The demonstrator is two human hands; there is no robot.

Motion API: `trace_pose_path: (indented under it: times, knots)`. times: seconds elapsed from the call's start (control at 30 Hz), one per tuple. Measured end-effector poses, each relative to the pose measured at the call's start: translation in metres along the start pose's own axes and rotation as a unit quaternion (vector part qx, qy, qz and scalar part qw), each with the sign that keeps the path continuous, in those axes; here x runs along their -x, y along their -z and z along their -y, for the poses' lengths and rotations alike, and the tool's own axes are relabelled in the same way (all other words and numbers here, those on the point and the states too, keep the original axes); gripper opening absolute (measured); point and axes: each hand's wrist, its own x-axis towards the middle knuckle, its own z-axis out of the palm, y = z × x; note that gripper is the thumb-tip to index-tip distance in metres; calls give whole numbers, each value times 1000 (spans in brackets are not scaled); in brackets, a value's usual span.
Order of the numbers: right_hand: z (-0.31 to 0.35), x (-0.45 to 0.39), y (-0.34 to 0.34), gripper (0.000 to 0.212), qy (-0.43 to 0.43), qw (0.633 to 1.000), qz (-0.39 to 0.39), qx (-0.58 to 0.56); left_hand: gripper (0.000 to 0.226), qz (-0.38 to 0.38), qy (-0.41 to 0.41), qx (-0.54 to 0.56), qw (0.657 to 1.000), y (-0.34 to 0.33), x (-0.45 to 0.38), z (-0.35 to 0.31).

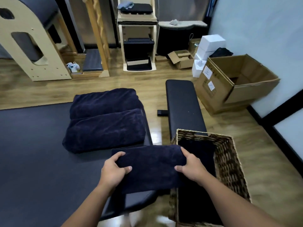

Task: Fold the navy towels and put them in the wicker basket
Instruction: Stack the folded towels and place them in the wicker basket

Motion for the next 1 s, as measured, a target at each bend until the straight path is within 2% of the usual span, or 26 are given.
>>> trace_pose_path:
  times: [0.2, 0.43, 0.6, 0.7, 0.8, 0.87, 0.93, 1.0]
  knots:
    - [-94, -21, 86, 96, -43, 996, -76, 26, 63, 22, -53, -17, 998, -138, 7, -65]
    - [-168, -85, 141, 97, -86, 983, -160, -42, 63, 43, -86, -44, 994, -255, -36, -125]
    - [-190, -121, 136, 93, -104, 973, -196, -59, 64, 26, -80, -163, 983, -305, -67, -126]
    - [-198, -134, 117, 86, -75, 977, -201, -10, 64, 42, -89, -259, 961, -327, -77, -123]
    - [-206, -154, 101, 75, -71, 978, -196, 21, 65, 38, -104, -301, 947, -345, -93, -115]
    - [-210, -160, 96, 71, -81, 975, -207, 9, 65, 39, -74, -289, 954, -351, -106, -101]
    - [-214, -165, 91, 73, -92, 977, -186, 41, 65, 63, -30, -265, 962, -356, -116, -90]
    - [-215, -167, 87, 79, -113, 978, -151, 92, 66, 94, -14, -330, 939, -362, -118, -85]
